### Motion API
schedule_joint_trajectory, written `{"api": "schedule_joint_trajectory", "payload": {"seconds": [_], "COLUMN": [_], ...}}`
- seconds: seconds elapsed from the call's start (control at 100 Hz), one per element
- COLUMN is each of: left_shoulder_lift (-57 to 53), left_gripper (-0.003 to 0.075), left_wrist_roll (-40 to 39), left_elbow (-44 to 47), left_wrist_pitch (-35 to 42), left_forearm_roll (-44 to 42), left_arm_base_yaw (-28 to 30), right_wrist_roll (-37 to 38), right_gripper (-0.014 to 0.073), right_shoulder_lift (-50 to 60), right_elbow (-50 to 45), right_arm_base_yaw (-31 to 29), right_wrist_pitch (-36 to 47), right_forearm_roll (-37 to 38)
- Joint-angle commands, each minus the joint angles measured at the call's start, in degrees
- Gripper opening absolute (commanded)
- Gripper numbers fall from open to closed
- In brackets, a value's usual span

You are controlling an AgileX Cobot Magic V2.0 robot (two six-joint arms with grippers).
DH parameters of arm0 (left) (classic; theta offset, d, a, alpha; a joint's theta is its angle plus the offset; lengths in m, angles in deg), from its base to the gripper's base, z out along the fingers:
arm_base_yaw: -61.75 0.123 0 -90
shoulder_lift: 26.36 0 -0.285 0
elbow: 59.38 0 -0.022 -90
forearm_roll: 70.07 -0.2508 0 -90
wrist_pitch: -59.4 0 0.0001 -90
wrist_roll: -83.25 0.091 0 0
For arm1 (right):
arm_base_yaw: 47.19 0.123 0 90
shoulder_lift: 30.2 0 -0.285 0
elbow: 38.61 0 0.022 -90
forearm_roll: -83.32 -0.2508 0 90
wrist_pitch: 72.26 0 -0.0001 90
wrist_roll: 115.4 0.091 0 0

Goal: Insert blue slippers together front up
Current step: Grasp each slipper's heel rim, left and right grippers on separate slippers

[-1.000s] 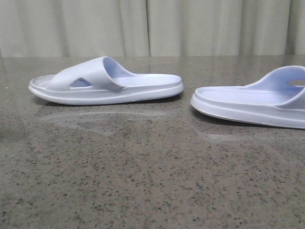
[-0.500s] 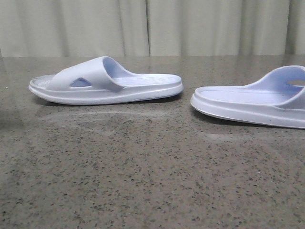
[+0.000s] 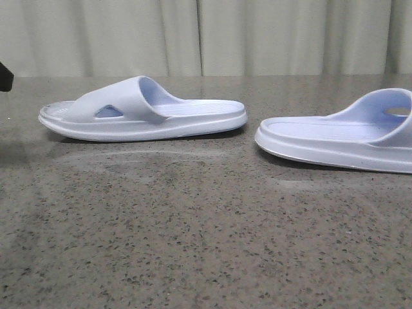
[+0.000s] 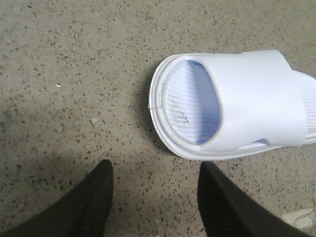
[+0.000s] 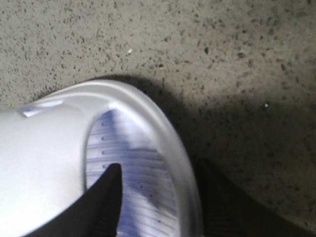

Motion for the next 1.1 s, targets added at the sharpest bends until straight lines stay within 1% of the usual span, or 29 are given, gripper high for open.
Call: {"api": "schedule_joint_trajectory", "payload": {"seconds": [0.0,0.08,0.11,0.28,0.44,0.66,0.92,1.02,1.09], "left_shoulder_lift": [-0.2,1.1,1.6,5.0,9.2,13.4,16.4,17.4,18.0], "left_gripper": [0.0342,0.0342,0.0342,0.0342,0.0342,0.0342,0.0342,0.0342,0.0342], "left_wrist_roll": [0.3,0.3,0.3,0.5,3.5,3.7,4.3,5.3,8.1], "left_elbow": [-2.7,-4.1,-4.6,-7.7,-10.5,-12.8,-12.9,-12.9,-12.9], "left_wrist_pitch": [0.1,-0.9,-1.5,-5.1,-10.0,-9.9,-8.9,-8.9,-8.9], "left_forearm_roll": [2.6,2.9,2.9,4.2,8.9,10.1,10.3,12.7,15.4], "left_arm_base_yaw": [-0.2,-0.2,-0.2,-0.2,-0.2,-0.2,-0.2,-0.2,-0.2], "right_wrist_roll": [-1.3,-1.4,-1.4,-1.4,-1.4,-1.4,-1.4,-1.4,-1.4], "right_gripper": [0.0127,-0.0054,-0.0107,-0.0107,-0.0107,-0.0107,-0.0107,-0.0107,-0.0107], "right_shoulder_lift": [0.8,0.8,0.8,0.8,0.8,0.8,0.8,0.8,0.8], "right_elbow": [1.4,1.4,1.4,1.4,1.4,1.4,1.4,1.4,1.4], "right_arm_base_yaw": [-0.3,-0.3,-0.3,-0.3,-0.3,-0.3,-0.3,-0.3,-0.3], "right_wrist_pitch": [-0.9,-0.8,-0.8,-0.5,-0.2,-0.2,0.0,0.0,0.0], "right_forearm_roll": [-1.8,-1.8,-1.8,-1.3,-1.3,-1.3,-1.3,-1.3,-1.7]}}
